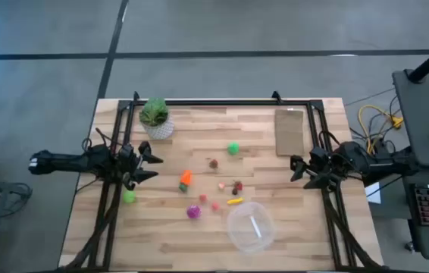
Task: Pick and placing Produce into tupperware
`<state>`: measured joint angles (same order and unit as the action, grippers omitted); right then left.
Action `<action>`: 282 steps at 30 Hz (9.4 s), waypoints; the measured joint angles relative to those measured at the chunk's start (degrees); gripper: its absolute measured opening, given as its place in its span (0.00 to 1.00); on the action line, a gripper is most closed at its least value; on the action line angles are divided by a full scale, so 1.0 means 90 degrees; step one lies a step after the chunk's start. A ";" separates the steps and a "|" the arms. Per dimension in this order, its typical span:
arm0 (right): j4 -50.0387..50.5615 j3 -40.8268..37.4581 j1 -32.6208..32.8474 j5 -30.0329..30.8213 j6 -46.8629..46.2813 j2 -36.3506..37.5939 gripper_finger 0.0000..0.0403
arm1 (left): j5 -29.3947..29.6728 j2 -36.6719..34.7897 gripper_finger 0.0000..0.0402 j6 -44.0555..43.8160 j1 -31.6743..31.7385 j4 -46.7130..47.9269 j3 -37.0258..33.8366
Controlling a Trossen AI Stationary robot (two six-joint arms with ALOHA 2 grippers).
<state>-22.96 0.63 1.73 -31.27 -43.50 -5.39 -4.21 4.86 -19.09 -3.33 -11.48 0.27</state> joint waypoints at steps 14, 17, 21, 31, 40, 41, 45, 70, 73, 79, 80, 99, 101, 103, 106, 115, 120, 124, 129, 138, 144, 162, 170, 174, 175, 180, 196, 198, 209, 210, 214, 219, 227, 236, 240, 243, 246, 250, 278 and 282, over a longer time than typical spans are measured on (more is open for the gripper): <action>0.0000 0.0001 -0.0001 0.0000 0.0000 0.0000 0.58 | 0.0000 -0.0001 0.60 0.0000 0.0000 0.0000 0.0000; 0.0000 0.0001 -0.0001 -0.0002 0.0000 0.0000 0.58 | -0.0001 -0.0002 0.60 0.0000 0.0000 0.0000 0.0000; 0.0001 0.0000 0.0001 -0.0001 0.0001 -0.0002 0.58 | -0.0001 0.0000 0.60 0.0000 0.0000 0.0000 0.0000; 0.0000 -0.0001 0.0001 -0.0002 0.0000 -0.0001 0.58 | -0.0002 -0.0001 0.60 0.0000 0.0000 0.0001 0.0000; -0.0013 0.0001 0.0002 0.0161 0.0052 -0.0002 0.58 | -0.0001 0.0000 0.60 0.0000 0.0000 0.0001 0.0000; -0.0052 0.0001 0.0001 0.0483 0.0020 -0.0002 0.58 | -0.0002 0.0000 0.60 0.0000 0.0000 0.0002 0.0000; -0.0307 0.0001 0.0001 0.2701 -0.1605 -0.0002 0.58 | -0.0001 0.0000 0.60 0.0000 0.0000 0.0000 0.0000; -0.1338 0.0004 -0.0001 0.8235 -0.1942 -0.0164 0.58 | 0.0015 -0.0002 0.60 -0.0002 0.0000 -0.0595 0.0000; -0.1397 0.0020 0.0001 0.8260 -0.1709 -0.0193 0.58 | 0.0015 -0.0002 0.60 -0.0004 0.0000 -0.0904 0.0000; -0.0531 0.1370 0.0001 0.7533 0.0345 -0.1519 0.58 | 0.0015 -0.0004 0.60 -0.0010 0.0000 -0.1455 0.0000; -0.0306 0.1736 -0.0001 0.7541 0.0778 -0.1850 0.58 | 0.0017 -0.0002 0.60 -0.0010 0.0000 -0.1565 0.0000; 0.9236 0.7818 -0.1067 0.6235 0.2710 -0.8255 0.58 | 0.0388 0.0437 0.60 -0.0508 0.0000 -0.1936 0.0000; 0.9278 0.7769 -0.1060 0.6868 0.3395 -0.8563 0.58 | 0.0364 0.0513 0.60 -0.0515 0.0000 -0.1915 0.0000; 0.9138 0.7612 -0.1076 0.7254 0.3736 -0.8736 0.58 | 0.0329 0.0563 0.60 -0.0547 0.0000 -0.1710 0.0000; 0.8638 0.7410 -0.1083 0.6912 0.4233 -0.8743 0.58 | 0.0282 0.0589 0.60 -0.0672 0.0000 -0.0678 0.0000; 0.7590 0.7968 -0.0519 0.6166 0.4367 -0.8834 0.58 | 0.0030 0.0900 0.60 -0.1066 -0.0002 0.1228 0.0119; 0.8820 0.8418 -0.0527 0.6651 0.2698 -0.9206 0.58 | 0.0024 0.0989 0.60 -0.0904 -0.0002 0.1224 0.0418; 0.8863 0.8583 -0.0443 0.7051 0.1476 -0.9370 0.58 | -0.0004 0.1000 0.60 -0.1247 -0.0002 0.1258 0.0324; 0.8465 0.8423 -0.0456 0.5632 0.1717 -0.9766 0.58 | -0.0046 0.0996 0.60 -0.1503 -0.0002 0.1253 0.0231; 0.8597 0.8575 -0.1125 0.4120 0.3711 -1.0809 0.58 | -0.0088 0.0975 0.60 -0.1511 -0.0005 0.1196 0.0262; 0.8088 0.8749 -0.1208 0.4124 0.4187 -1.0740 0.60 | -0.0129 0.0998 0.60 -0.1511 -0.0005 0.1163 0.0260; 0.7215 0.8741 -0.1400 0.4165 0.5175 -1.1459 0.79 | -0.0129 0.1001 0.60 -0.1480 -0.0005 0.1193 0.0223; 0.7103 0.8737 -0.1446 0.4207 0.4809 -1.1794 0.75 | -0.0129 0.0999 0.60 -0.1468 -0.0007 0.1220 0.0219; 0.7048 0.8741 -0.1447 0.4221 0.4453 -1.1895 0.75 | -0.0129 0.0998 0.60 -0.1467 -0.0007 0.1214 0.0219; 0.7049 0.8738 -0.1449 0.4236 0.4370 -1.1915 0.75 | -0.0129 0.0999 0.60 -0.1469 -0.0007 0.1216 0.0219; 0.6945 0.8737 -0.1444 0.4494 0.4160 -1.1884 0.72 | -0.0129 0.0996 0.60 -0.1469 -0.0007 0.1217 0.0219; 0.6803 0.8678 -0.1432 0.4658 0.3828 -1.2109 0.68 | -0.0129 0.0994 0.60 -0.1477 -0.0007 0.1221 0.0219; 0.6856 0.8678 -0.1434 0.4666 0.3827 -1.2085 0.66 | -0.0129 0.0993 0.60 -0.1475 -0.0007 0.1215 0.0219; 0.7077 0.8678 -0.1426 0.4658 0.3662 -1.1956 0.53 | -0.0129 0.0996 0.60 -0.1474 -0.0005 0.1220 0.0219; 0.7127 0.8678 -0.1413 0.4656 0.3662 -1.1947 0.53 | -0.0131 0.0994 0.60 -0.1474 -0.0005 0.1219 0.0219; 0.7727 0.8734 -0.1317 0.4641 0.3417 -1.1694 0.54 | -0.0145 0.0995 0.60 -0.1474 -0.0005 0.1218 0.0219; 0.8617 0.8918 -0.0990 0.4634 0.2831 -1.0968 0.55 | -0.0160 0.0986 0.60 -0.1474 -0.0005 0.1214 0.0219; 0.9402 0.9042 0.0473 0.4062 0.0775 -0.9784 0.55 | -0.0170 0.0986 0.60 -0.1474 -0.0005 0.1170 0.0219; 0.9387 0.9027 0.2274 0.4172 -0.1671 -1.0441 0.55 | -0.0181 0.0996 0.60 -0.1472 -0.0007 0.1173 0.0219; 0.9347 0.9120 0.2609 0.4093 -0.2112 -1.0841 0.55 | -0.0193 0.0996 0.60 -0.1472 -0.0007 0.1185 0.0219; 0.9284 0.9154 0.2812 0.4081 -0.2495 -1.1092 0.55 | -0.0261 0.0996 0.60 -0.1474 -0.0007 0.1187 0.0219; 0.9297 0.9157 0.2945 0.4090 -0.2792 -1.1350 0.55 | -0.0318 0.0996 0.60 -0.1473 -0.0010 0.1190 0.0219; 0.9338 0.9152 0.2938 0.3999 -0.3200 -1.1738 0.57 | -0.0335 0.0996 0.60 -0.1472 -0.0009 0.1192 0.0219; 1.0237 1.0820 0.1759 0.4361 0.1131 -1.1826 0.81 | -0.0335 0.0957 0.60 -0.1503 -0.0005 0.1131 0.0219; 1.0106 1.0582 0.1493 0.4174 0.1706 -1.2014 0.81 | -0.0335 0.0966 0.60 -0.1503 -0.0005 0.1131 0.0219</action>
<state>67.99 95.87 15.16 6.30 -28.15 -113.51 -7.22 13.55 -32.62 -3.38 -1.30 2.24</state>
